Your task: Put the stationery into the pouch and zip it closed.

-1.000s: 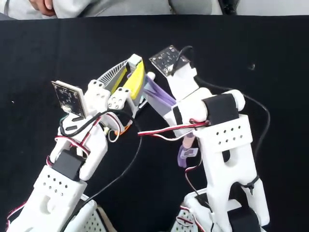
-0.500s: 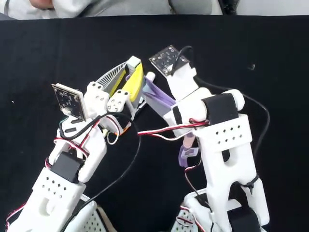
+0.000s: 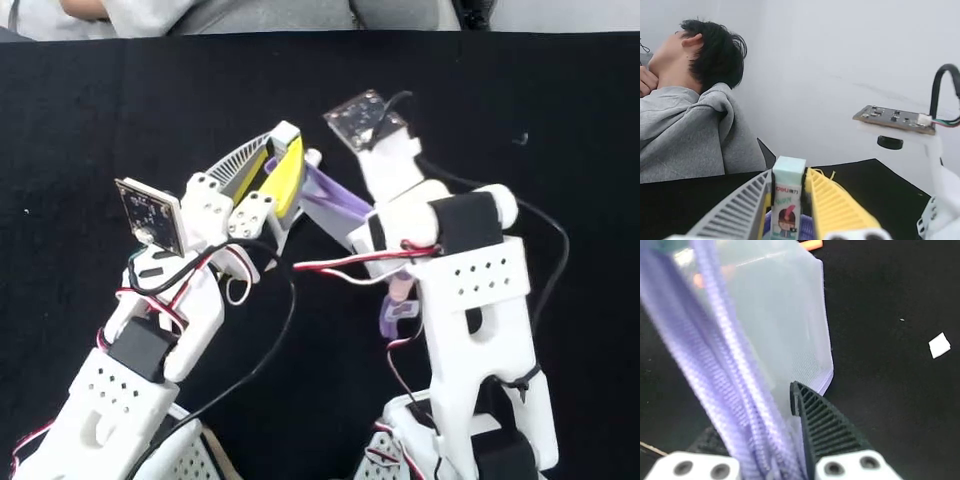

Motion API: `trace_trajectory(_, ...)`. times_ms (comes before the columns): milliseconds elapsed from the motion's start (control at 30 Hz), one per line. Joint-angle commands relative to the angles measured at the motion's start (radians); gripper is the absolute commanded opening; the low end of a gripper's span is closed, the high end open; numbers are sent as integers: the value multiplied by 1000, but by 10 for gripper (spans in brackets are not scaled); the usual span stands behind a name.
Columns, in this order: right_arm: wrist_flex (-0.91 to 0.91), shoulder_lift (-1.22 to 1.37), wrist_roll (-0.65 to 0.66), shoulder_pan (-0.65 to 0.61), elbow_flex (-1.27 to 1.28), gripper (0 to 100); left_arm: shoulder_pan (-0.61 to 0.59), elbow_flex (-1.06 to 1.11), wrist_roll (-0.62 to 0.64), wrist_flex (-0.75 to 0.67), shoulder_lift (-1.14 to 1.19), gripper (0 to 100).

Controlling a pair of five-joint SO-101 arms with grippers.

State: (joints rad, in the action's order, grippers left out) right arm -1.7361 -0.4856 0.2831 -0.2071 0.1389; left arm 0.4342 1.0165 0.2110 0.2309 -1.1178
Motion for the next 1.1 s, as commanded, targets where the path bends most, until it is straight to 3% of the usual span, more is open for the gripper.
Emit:
trace_trajectory(0, -8, 2, -6, 77, -31, 11, 25, 56, 2, 8, 11, 28)
trace_trajectory(233, -8, 2, -11, 112, -62, 11, 35, 81, 3, -8, 12, 28)
trace_trajectory(467, -9, 2, -26, 155, -70, 11, 73, 185, 2, -132, 14, 27)
trace_trajectory(767, 8, 2, -23, 239, -70, 11, 125, 214, 2, -137, 64, 27)
trace_trajectory(1067, 18, 2, -23, 241, -70, 11, 124, 219, -3, -138, 181, 27)
